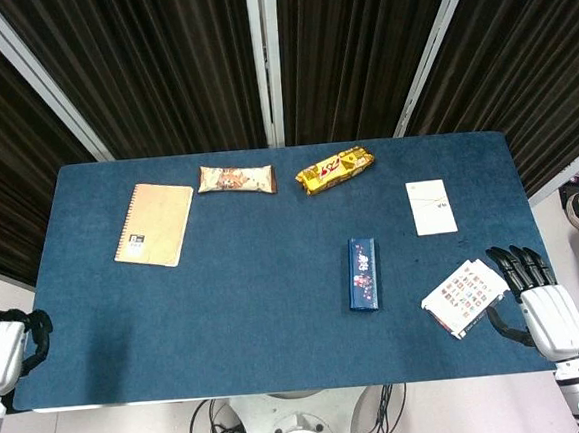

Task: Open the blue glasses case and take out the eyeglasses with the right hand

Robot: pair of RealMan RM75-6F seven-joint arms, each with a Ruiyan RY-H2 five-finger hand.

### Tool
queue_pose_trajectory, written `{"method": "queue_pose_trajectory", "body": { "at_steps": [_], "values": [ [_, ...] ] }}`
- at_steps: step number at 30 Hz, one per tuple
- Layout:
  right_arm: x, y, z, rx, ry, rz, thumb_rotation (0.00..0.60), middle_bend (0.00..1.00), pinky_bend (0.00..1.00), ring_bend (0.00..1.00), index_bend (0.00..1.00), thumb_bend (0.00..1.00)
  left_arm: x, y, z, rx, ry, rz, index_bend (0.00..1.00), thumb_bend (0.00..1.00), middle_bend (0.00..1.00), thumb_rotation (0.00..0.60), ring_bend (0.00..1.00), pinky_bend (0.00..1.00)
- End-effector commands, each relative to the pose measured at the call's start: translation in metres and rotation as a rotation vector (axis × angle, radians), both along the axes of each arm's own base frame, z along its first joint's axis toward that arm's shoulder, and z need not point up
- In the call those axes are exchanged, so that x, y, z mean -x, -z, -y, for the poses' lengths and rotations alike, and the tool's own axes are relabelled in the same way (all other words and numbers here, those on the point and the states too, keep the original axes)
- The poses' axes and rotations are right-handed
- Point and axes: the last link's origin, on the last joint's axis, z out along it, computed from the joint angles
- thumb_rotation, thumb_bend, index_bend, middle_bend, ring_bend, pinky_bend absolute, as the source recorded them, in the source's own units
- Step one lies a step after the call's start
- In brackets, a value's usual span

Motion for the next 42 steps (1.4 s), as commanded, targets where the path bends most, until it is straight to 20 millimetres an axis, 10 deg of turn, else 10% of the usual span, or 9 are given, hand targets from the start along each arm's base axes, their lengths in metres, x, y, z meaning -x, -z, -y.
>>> {"method": "queue_pose_trajectory", "body": {
  "at_steps": [1,12,31,42],
  "values": [
    [0.0,0.0,0.001,-0.003,-0.002,-0.001,0.6,0.1,0.0,0.0,0.01,0.34,0.0,0.0,0.0,0.0,0.0,-0.001,0.66,0.58,0.65,0.6,0.46,0.41],
    [-0.001,0.012,0.014,-0.078,0.002,-0.007,0.6,0.13,0.0,0.0,0.01,0.34,0.0,0.0,0.0,-0.001,0.0,-0.001,0.66,0.58,0.65,0.6,0.46,0.41],
    [-0.007,0.106,0.127,-0.45,0.141,0.049,0.6,0.22,0.0,0.0,0.0,0.77,0.0,-0.001,0.0,0.0,0.001,0.006,0.66,0.58,0.65,0.6,0.46,0.41],
    [-0.06,0.163,0.159,-0.57,0.039,0.057,0.6,0.22,0.0,0.0,0.0,0.77,0.0,-0.001,0.0,0.002,0.001,0.013,0.66,0.58,0.65,0.6,0.46,0.41]
  ]
}}
